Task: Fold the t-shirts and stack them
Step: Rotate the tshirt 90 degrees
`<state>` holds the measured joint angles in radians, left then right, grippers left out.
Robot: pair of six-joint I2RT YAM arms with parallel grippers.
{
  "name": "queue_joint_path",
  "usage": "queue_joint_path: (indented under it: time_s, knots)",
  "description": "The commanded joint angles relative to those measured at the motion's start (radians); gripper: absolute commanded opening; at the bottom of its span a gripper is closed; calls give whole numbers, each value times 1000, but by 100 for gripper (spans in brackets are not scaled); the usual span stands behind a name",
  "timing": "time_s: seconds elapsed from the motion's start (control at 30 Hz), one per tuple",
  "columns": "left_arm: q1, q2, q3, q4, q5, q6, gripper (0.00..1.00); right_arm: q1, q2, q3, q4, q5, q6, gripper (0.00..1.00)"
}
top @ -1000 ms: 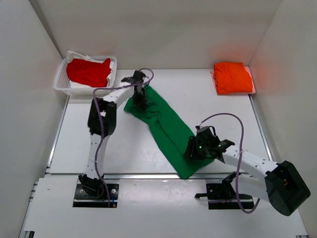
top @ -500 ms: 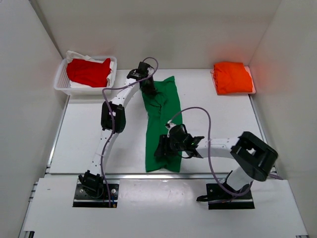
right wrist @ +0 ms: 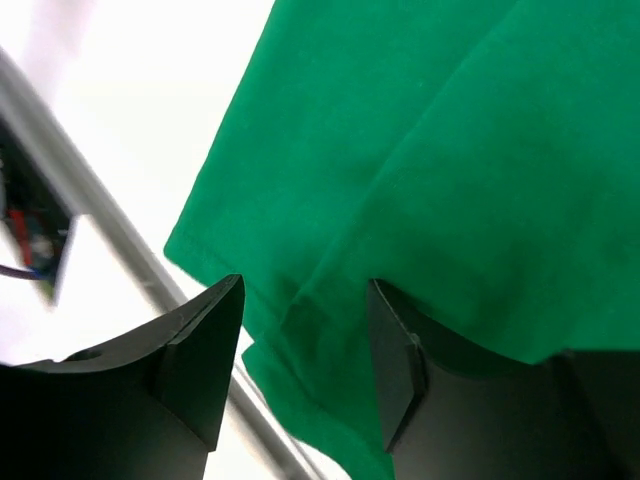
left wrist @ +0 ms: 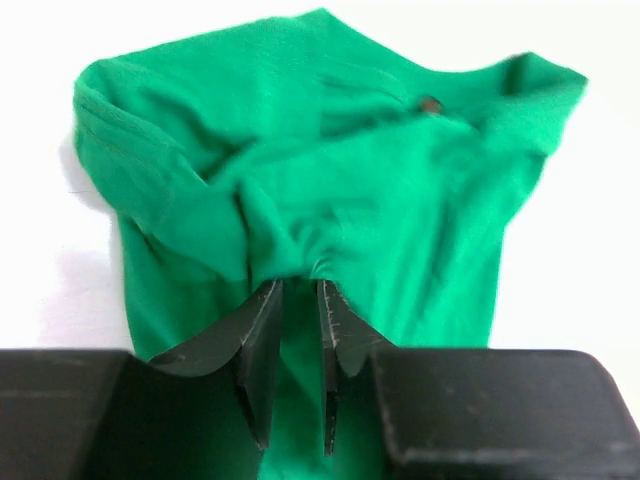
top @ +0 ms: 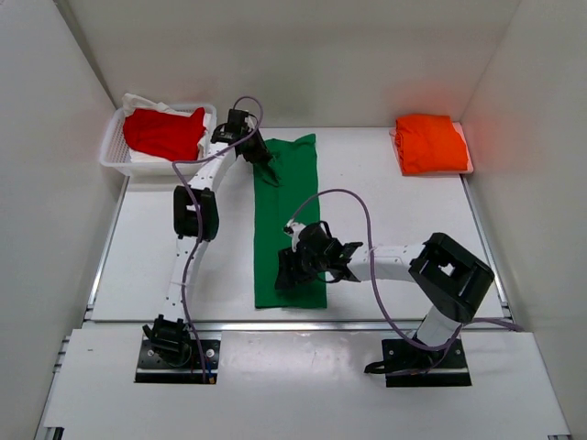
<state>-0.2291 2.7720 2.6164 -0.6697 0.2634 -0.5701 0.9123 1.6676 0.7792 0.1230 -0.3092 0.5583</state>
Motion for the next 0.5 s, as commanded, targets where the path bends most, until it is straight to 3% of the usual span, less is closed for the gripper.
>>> queue_joint_path:
  time_s: [0.0,0.07,0.17,0.37,0.47]
  knots:
    - [-6,-223,51,59,49,-2,33,-64,-31,55,-200,4,-204,51]
    - [-19,-363,-36,97,104,-23,37,-50,-80,90,-273,30,-230,54]
    - [-41,-630,-336,160,131,-25,46,-29,-179,103,-309,136,-226,57]
    - [-119,-1133,-1147,182,7,-8,62,-78,-406,-61,-321,349,-29,64]
    - [-222,-1357,-1629,234,-103,-57,63,-114,-535,-185,-327,390,69,66]
